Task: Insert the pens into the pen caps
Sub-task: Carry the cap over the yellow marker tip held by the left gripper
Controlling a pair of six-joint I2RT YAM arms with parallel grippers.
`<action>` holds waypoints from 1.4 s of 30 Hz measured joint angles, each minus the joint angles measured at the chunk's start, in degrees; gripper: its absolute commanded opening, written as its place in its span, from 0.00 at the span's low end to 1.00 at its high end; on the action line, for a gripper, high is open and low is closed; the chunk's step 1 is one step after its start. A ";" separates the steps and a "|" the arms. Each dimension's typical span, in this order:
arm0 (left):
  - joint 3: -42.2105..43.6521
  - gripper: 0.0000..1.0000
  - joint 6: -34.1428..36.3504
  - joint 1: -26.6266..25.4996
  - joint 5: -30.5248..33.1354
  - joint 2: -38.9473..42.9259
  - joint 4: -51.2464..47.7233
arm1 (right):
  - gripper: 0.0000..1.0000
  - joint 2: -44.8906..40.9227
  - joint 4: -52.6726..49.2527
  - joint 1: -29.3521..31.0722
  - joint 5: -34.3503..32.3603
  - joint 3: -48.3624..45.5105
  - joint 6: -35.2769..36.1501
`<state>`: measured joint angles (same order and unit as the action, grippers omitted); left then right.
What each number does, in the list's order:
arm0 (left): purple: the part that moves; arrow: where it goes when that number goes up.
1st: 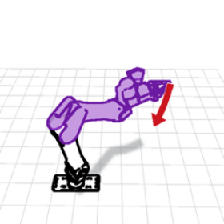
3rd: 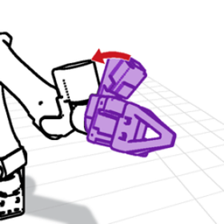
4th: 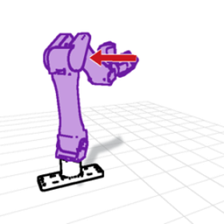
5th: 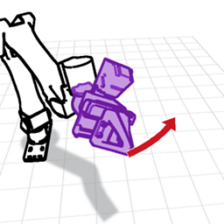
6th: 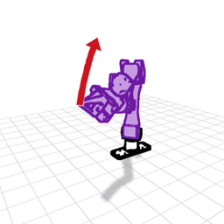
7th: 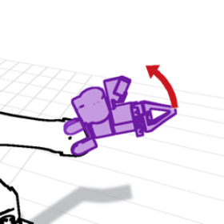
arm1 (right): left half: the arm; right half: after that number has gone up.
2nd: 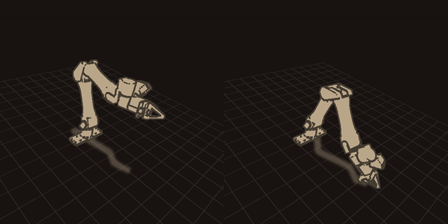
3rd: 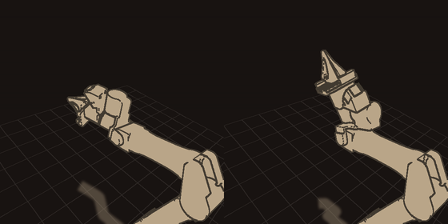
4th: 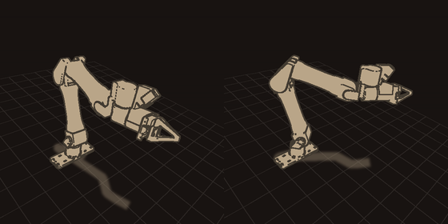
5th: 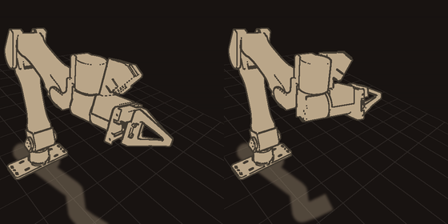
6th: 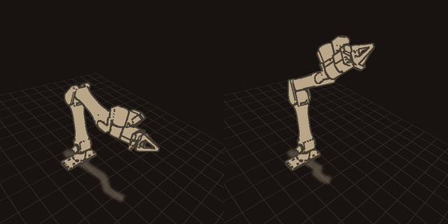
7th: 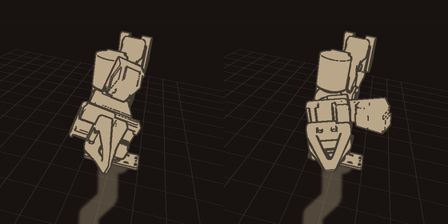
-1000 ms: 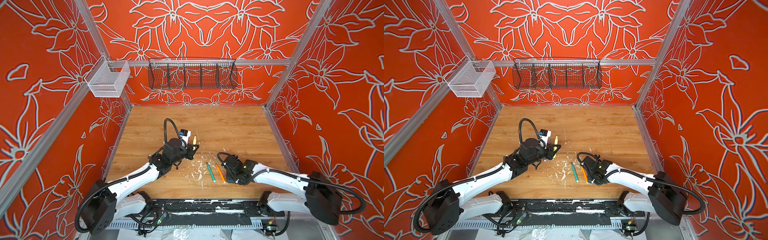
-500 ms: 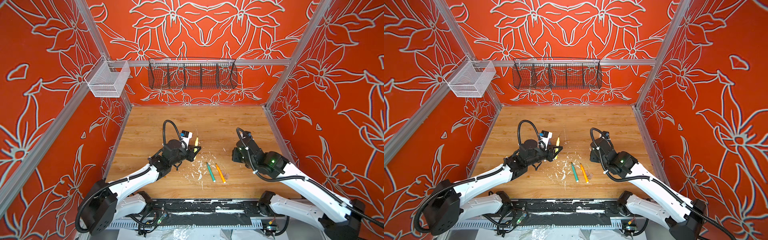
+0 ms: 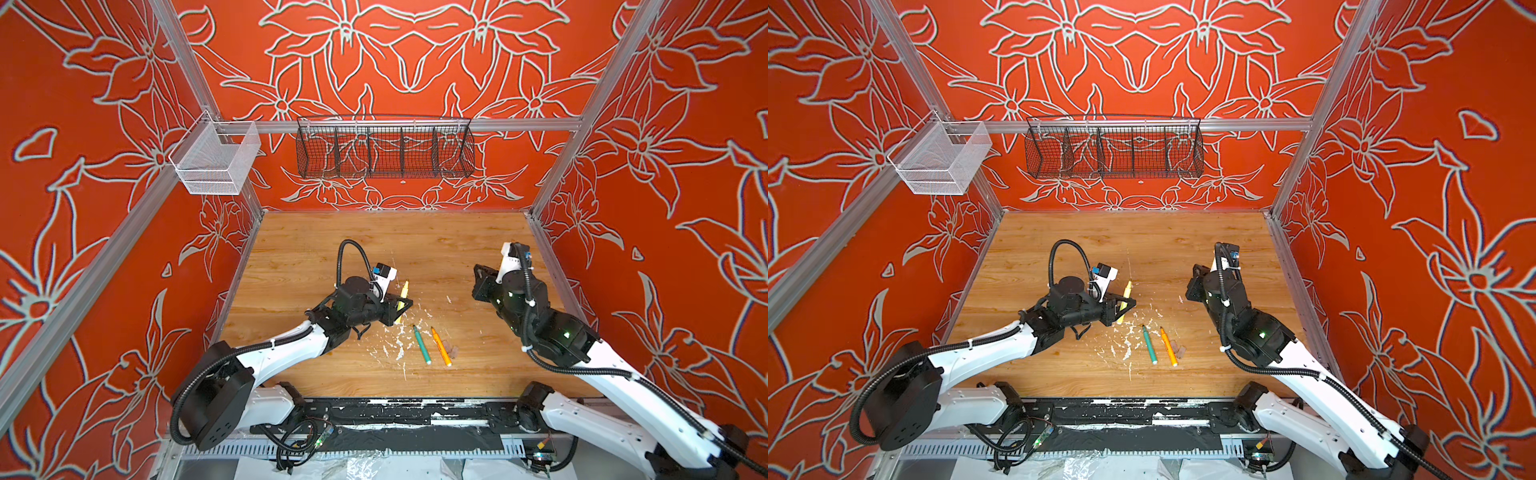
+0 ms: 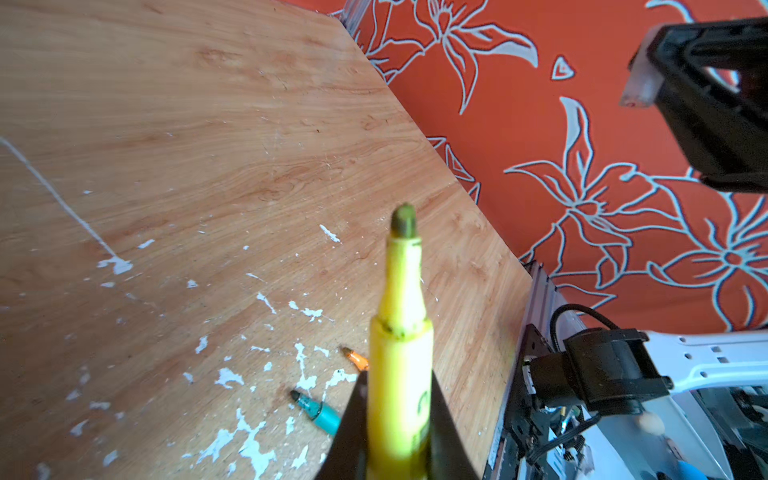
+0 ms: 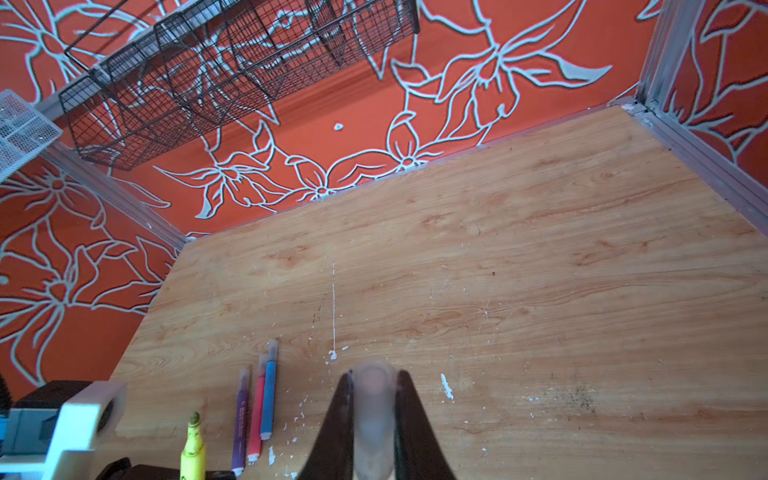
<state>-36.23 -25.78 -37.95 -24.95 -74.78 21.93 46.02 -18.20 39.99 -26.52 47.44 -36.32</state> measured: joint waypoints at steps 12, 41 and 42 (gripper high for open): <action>-5.22 0.00 1.66 -5.38 -4.11 -6.67 -0.07 | 0.04 4.72 12.17 -2.82 12.90 -6.40 0.63; -5.22 0.00 2.62 -6.36 -1.38 -7.91 0.04 | 0.00 13.57 35.78 -7.72 42.10 -13.64 -9.18; -5.22 0.00 2.62 -6.36 -1.25 -8.00 0.04 | 0.00 13.81 36.26 -7.72 42.27 -13.79 -9.29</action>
<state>-41.45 -23.16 -44.31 -26.20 -82.78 21.98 59.83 18.06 32.27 15.75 33.65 -45.60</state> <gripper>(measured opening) 0.149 0.164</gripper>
